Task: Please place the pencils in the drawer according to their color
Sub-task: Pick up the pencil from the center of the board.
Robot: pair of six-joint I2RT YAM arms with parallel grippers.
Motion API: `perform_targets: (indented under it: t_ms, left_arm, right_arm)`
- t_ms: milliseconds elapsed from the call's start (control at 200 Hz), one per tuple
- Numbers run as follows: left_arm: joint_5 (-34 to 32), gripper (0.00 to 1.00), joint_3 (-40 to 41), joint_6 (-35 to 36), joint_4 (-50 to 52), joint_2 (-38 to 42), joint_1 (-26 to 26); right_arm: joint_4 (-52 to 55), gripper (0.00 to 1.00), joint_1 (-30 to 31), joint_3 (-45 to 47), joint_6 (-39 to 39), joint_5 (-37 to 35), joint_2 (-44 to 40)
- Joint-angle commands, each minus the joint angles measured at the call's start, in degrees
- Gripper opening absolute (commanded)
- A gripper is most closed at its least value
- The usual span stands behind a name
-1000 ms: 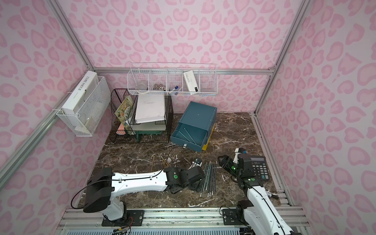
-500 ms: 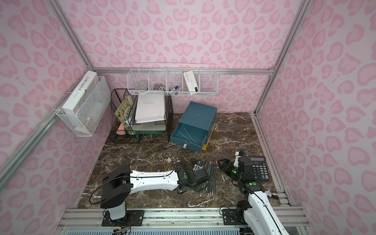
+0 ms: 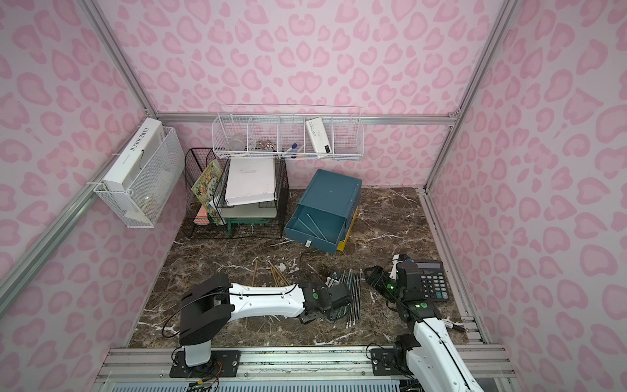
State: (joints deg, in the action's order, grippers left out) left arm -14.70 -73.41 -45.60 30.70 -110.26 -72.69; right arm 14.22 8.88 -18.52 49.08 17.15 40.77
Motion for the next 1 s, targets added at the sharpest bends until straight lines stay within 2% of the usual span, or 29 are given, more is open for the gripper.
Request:
perform_targets:
  t_ms: [0, 365, 995]
  left_arm:
    - [0.3, 0.71, -0.8, 0.7, 0.9, -0.6, 0.0]
    - [0.7, 0.62, -1.1, -1.4, 2.9, -2.5, 1.0]
    - [3.1, 0.31, -1.5, -2.2, 3.4, -4.6, 2.3]
  right_arm:
    - [-0.4, 0.82, 0.1, -0.5, -1.2, -0.3, 0.7]
    - [-0.7, 0.82, 0.1, -1.9, -2.0, -0.4, 1.9]
    - [0.7, 0.82, 0.0, -3.7, -2.6, -0.9, 1.4]
